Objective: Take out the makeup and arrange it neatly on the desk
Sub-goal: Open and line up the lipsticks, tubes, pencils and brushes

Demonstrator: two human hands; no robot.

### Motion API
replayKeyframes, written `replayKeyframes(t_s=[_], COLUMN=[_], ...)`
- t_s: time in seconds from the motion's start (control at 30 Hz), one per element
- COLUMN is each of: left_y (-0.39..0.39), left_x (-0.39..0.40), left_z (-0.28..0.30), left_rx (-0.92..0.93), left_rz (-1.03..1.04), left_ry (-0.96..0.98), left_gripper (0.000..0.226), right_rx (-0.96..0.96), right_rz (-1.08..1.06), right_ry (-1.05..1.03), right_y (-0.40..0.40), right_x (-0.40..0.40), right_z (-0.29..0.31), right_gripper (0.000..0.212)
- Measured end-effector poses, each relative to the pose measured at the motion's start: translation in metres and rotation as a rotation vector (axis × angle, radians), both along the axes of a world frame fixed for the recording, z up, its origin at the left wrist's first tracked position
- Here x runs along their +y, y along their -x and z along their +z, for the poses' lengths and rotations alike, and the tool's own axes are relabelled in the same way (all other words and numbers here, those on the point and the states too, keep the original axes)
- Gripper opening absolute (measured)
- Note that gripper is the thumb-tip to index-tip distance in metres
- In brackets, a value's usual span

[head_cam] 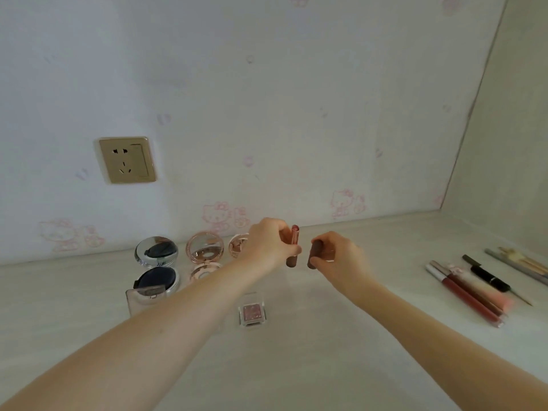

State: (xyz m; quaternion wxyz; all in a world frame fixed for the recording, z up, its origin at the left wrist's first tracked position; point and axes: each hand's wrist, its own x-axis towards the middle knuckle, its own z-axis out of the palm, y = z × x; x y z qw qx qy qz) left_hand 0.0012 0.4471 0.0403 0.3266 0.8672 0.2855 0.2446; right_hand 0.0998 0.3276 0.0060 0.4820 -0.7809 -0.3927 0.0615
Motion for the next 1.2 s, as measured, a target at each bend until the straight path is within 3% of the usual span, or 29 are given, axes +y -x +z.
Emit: replayKeyframes(t_s=[0.47,1.2], left_y=[-0.028,-0.042], left_x=[0.025,0.037], left_z=[-0.021,-0.030], left_rx=[0.112,0.093], left_rz=[0.096,0.151], left_ry=[0.076,-0.045], left_gripper=[0.020,0.019], right_rx=[-0.016,0.011], right_rz=[0.055,-0.034], right_ry=[0.094,0.161], right_y=[-0.021,-0.043], right_x=[0.040,0.074], right_z=[-0.024,-0.034], right_gripper=[0.021,0.022])
